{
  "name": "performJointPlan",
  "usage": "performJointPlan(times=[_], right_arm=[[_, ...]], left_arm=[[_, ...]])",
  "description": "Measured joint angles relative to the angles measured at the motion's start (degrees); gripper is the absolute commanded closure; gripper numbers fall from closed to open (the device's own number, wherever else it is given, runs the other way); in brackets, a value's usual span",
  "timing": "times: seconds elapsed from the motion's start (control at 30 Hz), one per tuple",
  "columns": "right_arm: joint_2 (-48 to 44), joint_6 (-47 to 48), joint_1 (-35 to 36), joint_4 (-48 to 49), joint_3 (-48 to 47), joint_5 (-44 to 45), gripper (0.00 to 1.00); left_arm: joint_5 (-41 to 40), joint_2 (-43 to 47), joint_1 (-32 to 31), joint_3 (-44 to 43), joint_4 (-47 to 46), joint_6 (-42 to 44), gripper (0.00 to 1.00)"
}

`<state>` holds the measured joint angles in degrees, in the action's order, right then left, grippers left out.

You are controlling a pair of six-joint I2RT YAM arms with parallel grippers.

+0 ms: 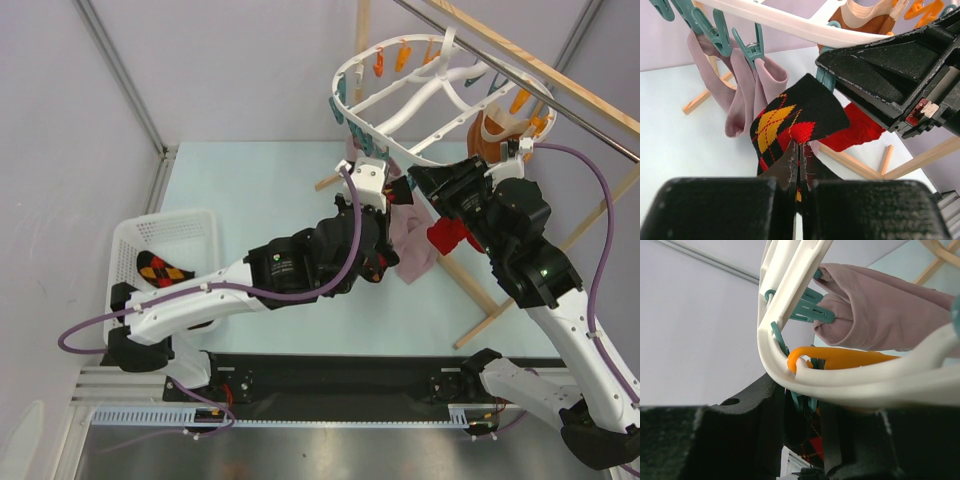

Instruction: Clip the socks to the hanger

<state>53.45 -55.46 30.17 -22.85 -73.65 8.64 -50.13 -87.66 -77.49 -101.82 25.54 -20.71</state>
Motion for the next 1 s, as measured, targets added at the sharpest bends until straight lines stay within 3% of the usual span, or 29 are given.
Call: performJointPlan(times=[0.27, 0.53, 0.63, 0.67, 0.73, 0.83, 1.0], right_arm=[[-0.24, -0.02, 0.04, 0.0, 0.0, 0.07, 1.0], [-0.44, -0.04, 0.11, 0.07, 0.02, 0.02, 0.98], [-0.66, -0.04, 0.11, 0.22, 0.02, -0.02, 0.9], [-0.72, -0.04, 0.11, 0.31, 0.02, -0.04, 0.81], [-0.9, -0.04, 0.11, 0.37, 0.04, -0.07, 0.77], [-1.11, -0.04, 0.11, 0.39, 0.07, -0.11, 0.63], [-1.2, -0.13, 0.11, 0.26, 0.15, -0.11, 0.5]], left_arm=[[0.39, 2.1, 0.02, 6.45, -1.95, -1.99, 1.0], [0.42, 2.19, 0.04, 6.49, -3.28, -1.77, 1.0], [0.59, 2.19, 0.13, 6.47, -3.63, -1.77, 1.0], [0.74, 2.19, 0.15, 6.47, -3.65, -1.77, 1.0], [0.85, 2.16, 0.17, 6.45, -3.67, -1.75, 1.0], [0.9, 2.16, 0.39, 6.4, -3.67, -1.73, 1.0], [1.09, 1.92, 0.63, 5.75, -3.85, -1.68, 1.0]])
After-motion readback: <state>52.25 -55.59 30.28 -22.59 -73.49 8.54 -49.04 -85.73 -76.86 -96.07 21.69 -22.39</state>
